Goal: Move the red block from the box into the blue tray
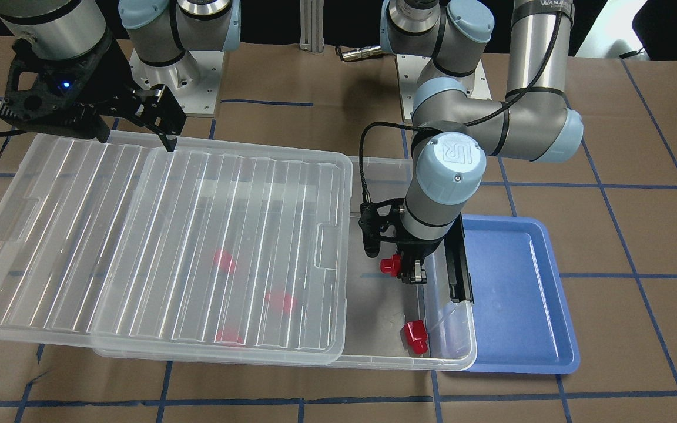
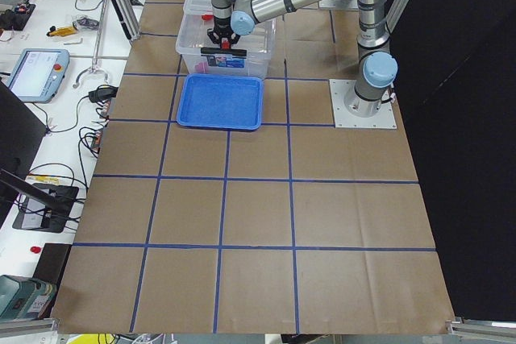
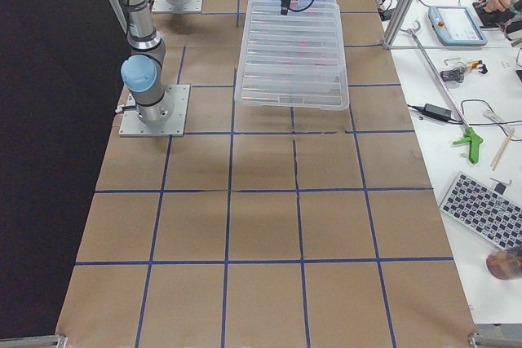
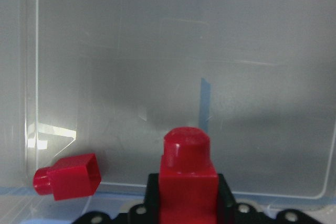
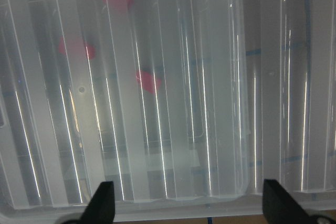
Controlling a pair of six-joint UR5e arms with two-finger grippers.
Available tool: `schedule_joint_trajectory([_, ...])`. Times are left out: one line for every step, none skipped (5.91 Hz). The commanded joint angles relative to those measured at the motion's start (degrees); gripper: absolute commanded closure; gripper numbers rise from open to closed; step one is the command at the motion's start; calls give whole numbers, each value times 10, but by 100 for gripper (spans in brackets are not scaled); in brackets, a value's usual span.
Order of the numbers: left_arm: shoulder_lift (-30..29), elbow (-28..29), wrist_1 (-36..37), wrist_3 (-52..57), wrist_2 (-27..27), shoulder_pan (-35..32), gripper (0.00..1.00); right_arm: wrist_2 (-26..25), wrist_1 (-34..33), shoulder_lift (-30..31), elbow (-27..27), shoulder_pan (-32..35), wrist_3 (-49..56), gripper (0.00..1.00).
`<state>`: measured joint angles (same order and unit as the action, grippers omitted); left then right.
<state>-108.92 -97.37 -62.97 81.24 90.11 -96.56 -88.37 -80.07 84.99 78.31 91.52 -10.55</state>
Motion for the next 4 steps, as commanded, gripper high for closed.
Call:
schedule_joint_trajectory([57, 57, -109, -5, 4, 1, 80, -1, 0, 0, 0, 0, 0, 0])
schedule_joint_trajectory([73, 89, -152, -8, 5, 2, 80, -1, 0, 0, 0, 0, 0, 0])
schedule_joint_trajectory([74, 95, -149, 1, 6, 26, 80, -2, 0, 0, 0, 0, 0, 0])
schedule_joint_trajectory([80, 92, -151, 4, 4, 66, 80, -3, 1, 1, 0, 0, 0, 0])
